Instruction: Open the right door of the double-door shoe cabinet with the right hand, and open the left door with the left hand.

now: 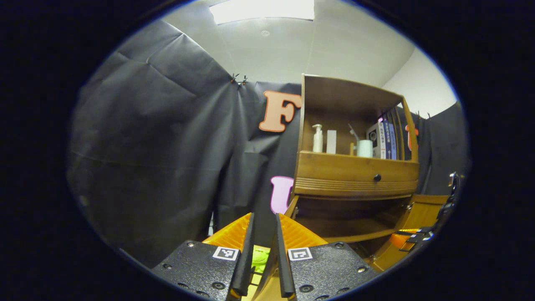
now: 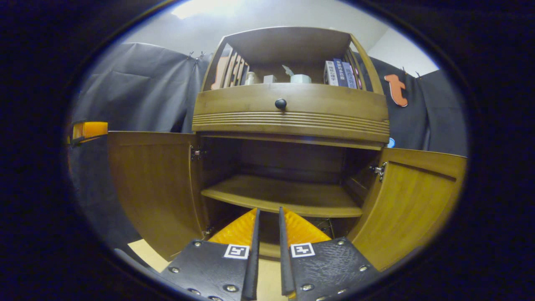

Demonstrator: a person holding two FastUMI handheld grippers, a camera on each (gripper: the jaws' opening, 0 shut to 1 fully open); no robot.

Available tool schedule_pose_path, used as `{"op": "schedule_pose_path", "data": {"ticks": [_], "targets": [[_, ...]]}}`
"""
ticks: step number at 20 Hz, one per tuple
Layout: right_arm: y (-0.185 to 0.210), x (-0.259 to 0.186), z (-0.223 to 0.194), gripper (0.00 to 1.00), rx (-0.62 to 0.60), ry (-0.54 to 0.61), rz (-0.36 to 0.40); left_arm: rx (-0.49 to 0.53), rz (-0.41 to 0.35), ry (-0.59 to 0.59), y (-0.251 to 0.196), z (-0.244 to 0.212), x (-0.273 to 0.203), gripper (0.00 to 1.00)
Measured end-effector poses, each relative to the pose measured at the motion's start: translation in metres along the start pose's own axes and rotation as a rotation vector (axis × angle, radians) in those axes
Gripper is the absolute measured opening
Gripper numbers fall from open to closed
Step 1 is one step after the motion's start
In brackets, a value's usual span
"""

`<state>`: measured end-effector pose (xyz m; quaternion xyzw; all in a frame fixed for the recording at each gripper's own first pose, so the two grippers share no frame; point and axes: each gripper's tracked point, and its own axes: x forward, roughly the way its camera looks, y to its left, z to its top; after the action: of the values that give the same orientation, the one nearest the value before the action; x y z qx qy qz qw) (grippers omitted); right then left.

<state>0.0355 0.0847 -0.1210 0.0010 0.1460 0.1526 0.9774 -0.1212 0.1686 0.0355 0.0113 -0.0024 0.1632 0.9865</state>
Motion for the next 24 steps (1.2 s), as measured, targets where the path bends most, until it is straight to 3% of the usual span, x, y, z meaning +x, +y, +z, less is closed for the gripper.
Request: {"op": "schedule_pose_path", "data": {"ticks": [4,9,12,13,14,17,18,19,22,23,24], "targets": [[-0.008,-0.012,0.024,0.22,0.020,-0.049,-0.025,0.022,-0.081,-0.013,-0.034,0.011,0.008,0.21],[-0.021,-0.035,0.060,0.22,0.048,-0.131,-0.077,0.003,-0.223,0.027,-0.091,-0.009,0.020,0.22],[-0.037,-0.051,0.070,0.22,0.060,-0.158,-0.129,-0.017,-0.293,0.043,-0.118,-0.018,0.025,0.29],[-0.041,-0.056,0.074,0.18,0.060,-0.163,-0.145,-0.021,-0.313,0.048,-0.126,-0.022,0.026,0.25],[-0.045,-0.061,0.076,0.22,0.057,-0.169,-0.160,-0.021,-0.327,0.055,-0.132,-0.025,0.028,0.29],[-0.054,-0.085,0.078,0.18,0.038,-0.182,-0.193,-0.005,-0.352,0.079,-0.150,-0.039,0.030,0.29],[-0.056,-0.088,0.078,0.22,0.035,-0.186,-0.200,0.006,-0.352,0.085,-0.154,-0.043,0.030,0.21],[-0.057,-0.091,0.080,0.22,0.033,-0.190,-0.208,0.023,-0.353,0.090,-0.157,-0.048,0.031,0.29],[-0.060,-0.098,0.079,0.22,0.029,-0.199,-0.228,0.066,-0.364,0.091,-0.166,-0.057,0.026,0.29],[-0.061,-0.099,0.079,0.22,0.028,-0.200,-0.236,0.070,-0.369,0.090,-0.170,-0.058,0.026,0.21],[-0.062,-0.102,0.077,0.22,0.024,-0.201,-0.240,0.068,-0.373,0.090,-0.174,-0.060,0.024,0.21]]}}
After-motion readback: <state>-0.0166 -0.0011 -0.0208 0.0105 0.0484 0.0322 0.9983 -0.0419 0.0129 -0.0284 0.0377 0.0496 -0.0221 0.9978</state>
